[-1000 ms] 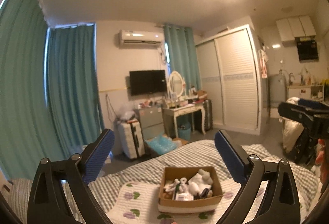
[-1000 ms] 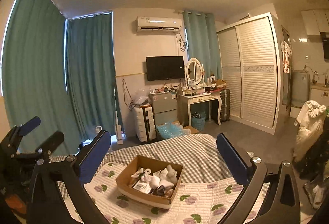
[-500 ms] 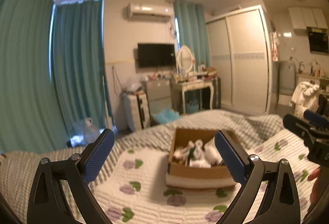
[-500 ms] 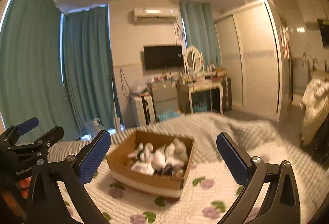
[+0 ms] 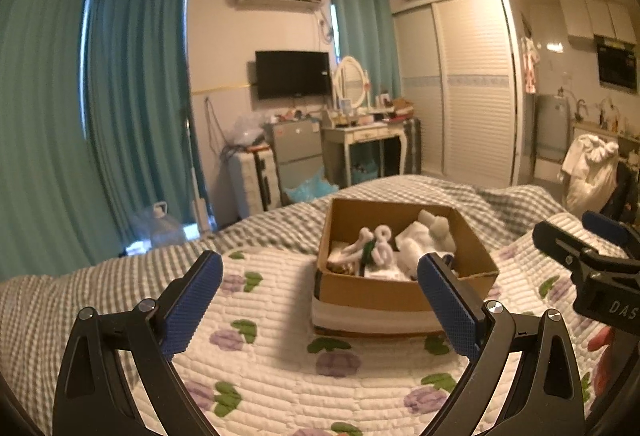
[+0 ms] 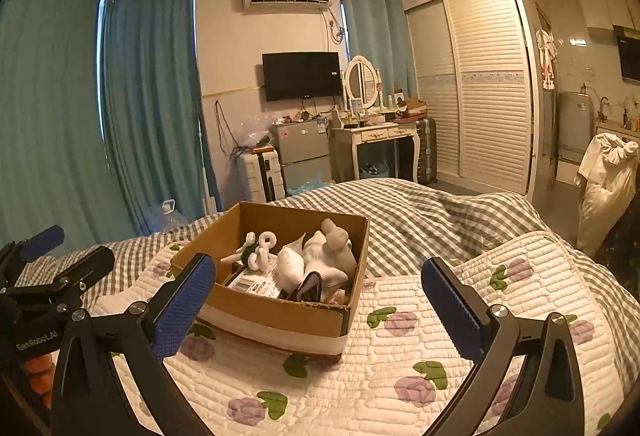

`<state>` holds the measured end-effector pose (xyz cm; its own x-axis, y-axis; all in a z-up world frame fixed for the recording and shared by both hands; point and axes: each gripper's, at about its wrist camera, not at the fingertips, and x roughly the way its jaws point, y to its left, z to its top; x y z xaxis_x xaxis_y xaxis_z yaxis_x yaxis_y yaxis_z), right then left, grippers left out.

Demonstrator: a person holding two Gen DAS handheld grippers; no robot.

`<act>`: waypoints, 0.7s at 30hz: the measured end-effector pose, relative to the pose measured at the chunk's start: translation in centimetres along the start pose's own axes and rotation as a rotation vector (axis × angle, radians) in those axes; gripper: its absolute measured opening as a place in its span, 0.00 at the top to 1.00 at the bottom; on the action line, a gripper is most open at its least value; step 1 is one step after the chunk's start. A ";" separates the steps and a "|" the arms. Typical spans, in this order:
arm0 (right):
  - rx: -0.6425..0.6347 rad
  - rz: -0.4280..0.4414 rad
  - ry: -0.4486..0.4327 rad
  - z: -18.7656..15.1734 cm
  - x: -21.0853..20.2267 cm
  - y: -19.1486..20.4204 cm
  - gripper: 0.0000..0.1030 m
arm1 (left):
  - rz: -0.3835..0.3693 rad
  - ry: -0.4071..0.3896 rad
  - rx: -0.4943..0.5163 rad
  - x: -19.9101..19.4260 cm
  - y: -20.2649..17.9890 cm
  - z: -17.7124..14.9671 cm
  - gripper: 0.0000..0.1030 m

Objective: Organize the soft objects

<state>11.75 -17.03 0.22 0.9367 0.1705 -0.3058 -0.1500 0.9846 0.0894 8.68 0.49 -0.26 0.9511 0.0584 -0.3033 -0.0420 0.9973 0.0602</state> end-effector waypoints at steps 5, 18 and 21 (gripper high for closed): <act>-0.001 -0.002 0.001 0.1 -0.3 0.1 0.00 | 0.001 -0.004 0.002 -0.4 -0.2 0.2 0.03; -0.012 -0.015 0.000 -0.1 -0.2 0.2 0.00 | 0.008 -0.003 0.006 -0.2 -0.3 0.3 0.03; -0.011 -0.018 -0.001 -0.1 -0.2 0.2 0.00 | 0.005 0.001 0.003 -0.2 -0.2 0.3 0.03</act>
<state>11.50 -16.85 0.16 0.9395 0.1531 -0.3064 -0.1368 0.9878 0.0740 8.63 0.22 0.06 0.9507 0.0631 -0.3035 -0.0455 0.9969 0.0646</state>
